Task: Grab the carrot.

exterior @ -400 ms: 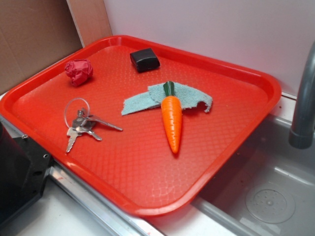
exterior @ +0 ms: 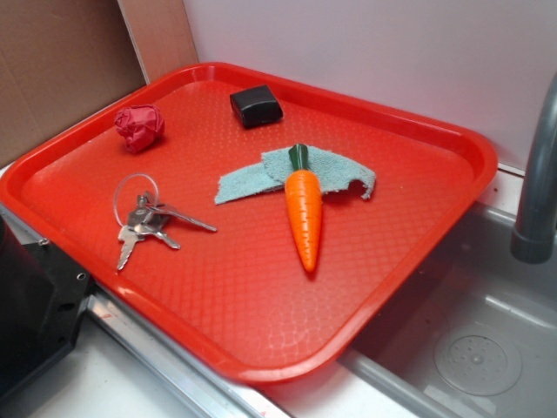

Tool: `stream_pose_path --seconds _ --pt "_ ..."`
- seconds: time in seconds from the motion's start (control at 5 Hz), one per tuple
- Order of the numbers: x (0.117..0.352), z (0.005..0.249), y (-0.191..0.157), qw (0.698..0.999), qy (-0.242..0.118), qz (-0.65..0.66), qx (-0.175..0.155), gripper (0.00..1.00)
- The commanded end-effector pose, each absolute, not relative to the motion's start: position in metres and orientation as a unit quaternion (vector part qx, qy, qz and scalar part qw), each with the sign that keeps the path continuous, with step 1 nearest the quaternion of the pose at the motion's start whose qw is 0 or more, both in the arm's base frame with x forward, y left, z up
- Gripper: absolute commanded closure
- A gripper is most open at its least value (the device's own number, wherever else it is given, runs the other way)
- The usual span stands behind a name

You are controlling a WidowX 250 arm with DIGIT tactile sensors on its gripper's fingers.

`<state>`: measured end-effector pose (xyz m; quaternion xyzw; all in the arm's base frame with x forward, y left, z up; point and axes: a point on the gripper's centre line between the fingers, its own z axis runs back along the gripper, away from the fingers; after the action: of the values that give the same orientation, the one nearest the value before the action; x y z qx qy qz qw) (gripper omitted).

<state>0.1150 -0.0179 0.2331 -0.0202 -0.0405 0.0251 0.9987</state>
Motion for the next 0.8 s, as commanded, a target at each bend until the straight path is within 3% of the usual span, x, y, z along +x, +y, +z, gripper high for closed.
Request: stream_pose_path --seconds 0.0,0.2,0.4,0.6 --pt "0.14 0.229 -0.033 0.98 -0.07 0.186 -0.014 0.0" --pt "0.156 0.217 -0.044 0.951 -0.09 0.296 -0.028 0.0" --pt "0.179 0.195 -0.065 0.933 -0.101 0.34 -0.063 0.0" --pt "0.194 0.169 -0.077 0.907 -0.116 0.4 -0.065 0.0"
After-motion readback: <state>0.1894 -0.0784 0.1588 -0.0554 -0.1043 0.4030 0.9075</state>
